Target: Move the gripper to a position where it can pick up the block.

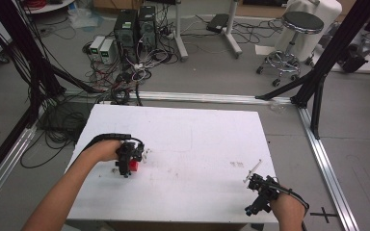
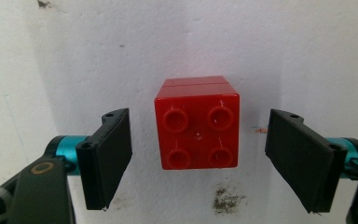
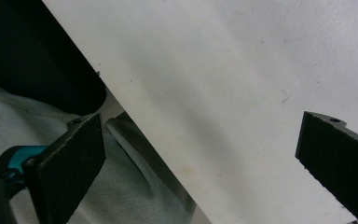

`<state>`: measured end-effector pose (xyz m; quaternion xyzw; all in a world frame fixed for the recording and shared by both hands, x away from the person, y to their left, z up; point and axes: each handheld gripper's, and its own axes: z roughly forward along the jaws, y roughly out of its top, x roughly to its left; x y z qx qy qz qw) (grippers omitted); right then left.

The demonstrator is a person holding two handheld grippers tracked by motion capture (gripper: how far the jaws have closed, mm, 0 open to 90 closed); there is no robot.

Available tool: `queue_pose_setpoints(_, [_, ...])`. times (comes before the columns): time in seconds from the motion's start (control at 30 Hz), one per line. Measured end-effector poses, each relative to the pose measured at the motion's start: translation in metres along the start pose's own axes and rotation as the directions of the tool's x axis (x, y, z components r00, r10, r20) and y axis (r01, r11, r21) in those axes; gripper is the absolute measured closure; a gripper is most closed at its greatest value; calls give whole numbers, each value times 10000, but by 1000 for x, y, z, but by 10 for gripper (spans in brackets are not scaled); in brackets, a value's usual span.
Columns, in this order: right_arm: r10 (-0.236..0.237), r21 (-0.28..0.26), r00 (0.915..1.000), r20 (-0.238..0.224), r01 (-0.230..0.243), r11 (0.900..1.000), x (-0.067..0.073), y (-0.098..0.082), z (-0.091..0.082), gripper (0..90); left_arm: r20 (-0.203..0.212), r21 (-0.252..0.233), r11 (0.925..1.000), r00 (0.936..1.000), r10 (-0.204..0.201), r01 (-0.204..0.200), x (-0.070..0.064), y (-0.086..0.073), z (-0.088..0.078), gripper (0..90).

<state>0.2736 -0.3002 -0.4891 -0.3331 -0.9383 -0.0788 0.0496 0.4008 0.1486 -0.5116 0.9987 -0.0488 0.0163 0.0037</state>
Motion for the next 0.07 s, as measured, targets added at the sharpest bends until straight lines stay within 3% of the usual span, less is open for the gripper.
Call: queue_pose_setpoints(0.07, [-4,-2,10000,0,4,10000,0,0,0,9,-29,-5,10000,10000,40,-40,0,0,-1,232])
